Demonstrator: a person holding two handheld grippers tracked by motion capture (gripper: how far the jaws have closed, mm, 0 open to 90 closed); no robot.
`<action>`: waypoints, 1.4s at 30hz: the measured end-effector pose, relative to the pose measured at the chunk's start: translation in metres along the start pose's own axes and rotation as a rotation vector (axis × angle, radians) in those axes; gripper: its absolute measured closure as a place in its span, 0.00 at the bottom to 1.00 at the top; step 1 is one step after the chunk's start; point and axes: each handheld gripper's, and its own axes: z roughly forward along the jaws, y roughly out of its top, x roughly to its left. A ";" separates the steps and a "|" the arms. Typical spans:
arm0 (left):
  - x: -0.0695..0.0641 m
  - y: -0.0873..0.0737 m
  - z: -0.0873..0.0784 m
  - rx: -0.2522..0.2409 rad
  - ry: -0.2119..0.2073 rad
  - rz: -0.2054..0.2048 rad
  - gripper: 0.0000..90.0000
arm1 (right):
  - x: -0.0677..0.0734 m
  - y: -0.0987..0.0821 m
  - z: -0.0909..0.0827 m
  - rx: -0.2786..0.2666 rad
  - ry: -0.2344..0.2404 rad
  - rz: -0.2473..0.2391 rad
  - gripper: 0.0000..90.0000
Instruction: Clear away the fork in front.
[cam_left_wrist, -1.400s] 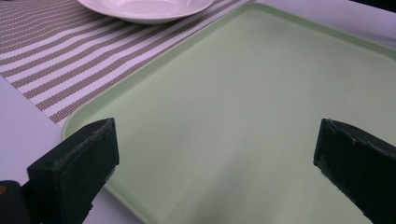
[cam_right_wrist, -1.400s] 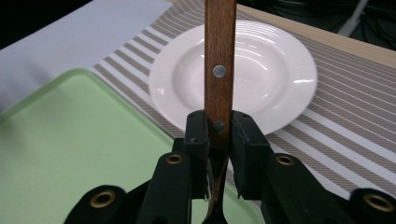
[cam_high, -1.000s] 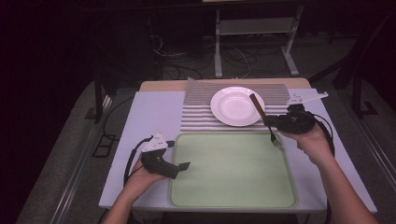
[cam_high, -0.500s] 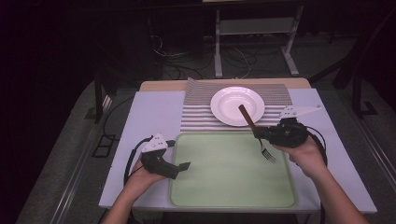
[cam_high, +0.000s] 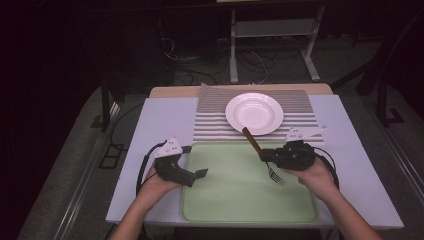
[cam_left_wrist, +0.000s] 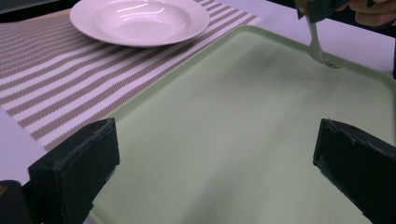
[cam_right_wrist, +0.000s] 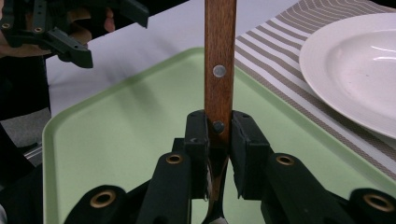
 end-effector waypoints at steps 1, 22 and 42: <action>0.000 0.002 0.001 -0.001 -0.002 0.003 0.00 | 0.000 0.000 0.000 0.000 0.000 0.000 0.86; -0.014 0.060 0.044 -0.074 -0.125 0.040 0.07 | -0.006 -0.006 0.000 -0.040 -0.032 0.001 0.86; -0.018 0.091 0.077 -0.097 -0.201 -0.023 0.37 | -0.007 -0.003 0.002 -0.072 -0.025 -0.003 0.86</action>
